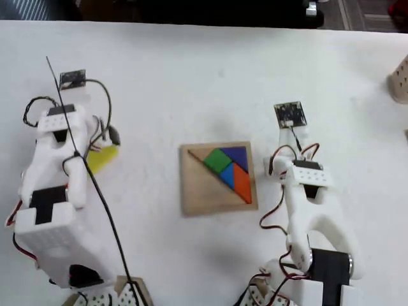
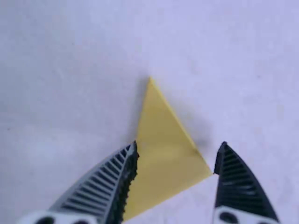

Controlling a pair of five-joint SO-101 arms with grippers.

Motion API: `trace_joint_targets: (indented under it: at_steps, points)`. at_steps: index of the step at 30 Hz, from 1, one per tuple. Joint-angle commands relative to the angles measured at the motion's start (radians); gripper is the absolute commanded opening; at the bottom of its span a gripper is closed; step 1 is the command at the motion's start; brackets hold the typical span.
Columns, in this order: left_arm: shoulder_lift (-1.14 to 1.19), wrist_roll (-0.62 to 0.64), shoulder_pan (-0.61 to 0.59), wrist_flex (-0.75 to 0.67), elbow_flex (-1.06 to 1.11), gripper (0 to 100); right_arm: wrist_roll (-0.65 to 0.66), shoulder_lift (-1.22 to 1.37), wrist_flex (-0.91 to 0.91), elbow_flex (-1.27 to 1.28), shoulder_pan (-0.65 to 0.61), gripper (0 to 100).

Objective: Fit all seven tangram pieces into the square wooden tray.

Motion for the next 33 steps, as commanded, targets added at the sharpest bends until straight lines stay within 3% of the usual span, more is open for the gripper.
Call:
trace_joint_targets:
  at_steps: [1, 5, 13, 33]
  points:
    - [-0.045, -0.012, 0.005, 0.006, -0.028, 28, 0.012, -0.012, 0.004, -0.026, -0.015, 1.8]
    - [0.001, -0.100, 0.038, 0.052, -0.046, 28, 0.012, -0.012, 0.004, -0.026, -0.015, 1.8]
    - [0.108, -0.100, 0.021, 0.169, -0.183, 28, 0.012, -0.012, 0.005, -0.025, -0.015, 1.8]
    - [0.134, -0.129, 0.015, 0.166, -0.213, 28, 0.012, -0.012, 0.005, -0.025, -0.015, 1.8]
